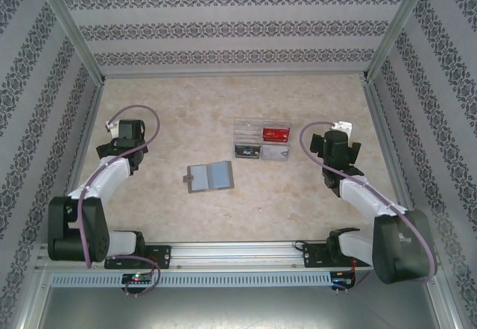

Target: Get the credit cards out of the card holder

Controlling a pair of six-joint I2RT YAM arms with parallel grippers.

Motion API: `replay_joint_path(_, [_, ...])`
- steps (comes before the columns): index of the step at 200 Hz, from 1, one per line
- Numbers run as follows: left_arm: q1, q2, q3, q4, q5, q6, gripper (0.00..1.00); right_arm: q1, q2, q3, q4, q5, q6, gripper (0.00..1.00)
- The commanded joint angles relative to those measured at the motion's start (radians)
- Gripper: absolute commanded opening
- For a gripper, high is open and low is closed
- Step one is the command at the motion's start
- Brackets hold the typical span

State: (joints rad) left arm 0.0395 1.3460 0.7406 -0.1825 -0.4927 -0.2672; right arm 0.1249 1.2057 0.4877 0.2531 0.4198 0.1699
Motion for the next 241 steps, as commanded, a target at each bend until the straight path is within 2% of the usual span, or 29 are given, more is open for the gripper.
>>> replay_joint_path(1, [0.016, 0.054, 0.005, 0.186, 0.038, 0.054, 1.0, -0.023, 0.071, 0.009, 0.231, -0.067, -0.092, 0.98])
replay_joint_path(18, [0.016, 0.075, -0.036, 0.323, 0.044, 0.07, 1.0, -0.045, 0.123, -0.002, 0.322, -0.156, -0.144, 0.98])
replay_joint_path(33, [0.016, 0.081, -0.071, 0.426, 0.124, 0.114, 1.0, -0.085, 0.175, 0.011, 0.319, -0.22, -0.113, 0.98])
replay_joint_path(44, [0.014, 0.099, -0.066, 0.441, 0.176, 0.169, 1.0, -0.114, 0.228, -0.028, 0.426, -0.284, -0.098, 0.98])
replay_joint_path(52, [0.014, 0.105, -0.081, 0.472, 0.179, 0.193, 1.0, -0.117, 0.266, -0.067, 0.546, -0.325, -0.111, 0.98])
replay_joint_path(64, [0.016, 0.091, -0.112, 0.507, 0.175, 0.19, 1.0, -0.113, 0.299, -0.103, 0.638, -0.377, -0.135, 0.98])
replay_joint_path(73, [0.012, 0.081, -0.139, 0.538, 0.191, 0.192, 1.0, -0.112, 0.312, -0.131, 0.708, -0.375, -0.13, 0.98])
replay_joint_path(84, [0.002, 0.078, -0.172, 0.581, 0.214, 0.192, 1.0, -0.114, 0.288, -0.127, 0.661, -0.372, -0.127, 0.98])
replay_joint_path(96, [-0.016, 0.086, -0.2, 0.627, 0.243, 0.202, 1.0, -0.114, 0.303, -0.136, 0.706, -0.373, -0.13, 0.98])
replay_joint_path(128, [-0.057, 0.071, -0.261, 0.734, 0.289, 0.244, 1.0, -0.111, 0.293, -0.131, 0.672, -0.315, -0.119, 0.98])
replay_joint_path(144, [-0.059, 0.054, -0.287, 0.77, 0.318, 0.241, 1.0, -0.108, 0.297, -0.137, 0.697, -0.263, -0.102, 0.98])
replay_joint_path(181, [-0.061, 0.059, -0.299, 0.817, 0.341, 0.245, 1.0, -0.1, 0.299, -0.126, 0.675, -0.25, -0.105, 0.98])
replay_joint_path(194, [-0.064, 0.101, -0.333, 0.929, 0.382, 0.245, 1.0, -0.099, 0.298, -0.126, 0.673, -0.25, -0.106, 0.98])
replay_joint_path(220, [-0.082, 0.235, -0.382, 1.158, 0.365, 0.269, 0.99, -0.097, 0.297, -0.126, 0.673, -0.246, -0.107, 0.98])
replay_joint_path(232, [-0.076, 0.203, -0.337, 1.012, 0.364, 0.246, 0.99, -0.096, 0.299, -0.126, 0.673, -0.244, -0.108, 0.98])
replay_joint_path(241, [-0.063, 0.229, -0.351, 1.084, 0.385, 0.248, 0.99, -0.092, 0.298, -0.124, 0.673, -0.237, -0.108, 0.98])
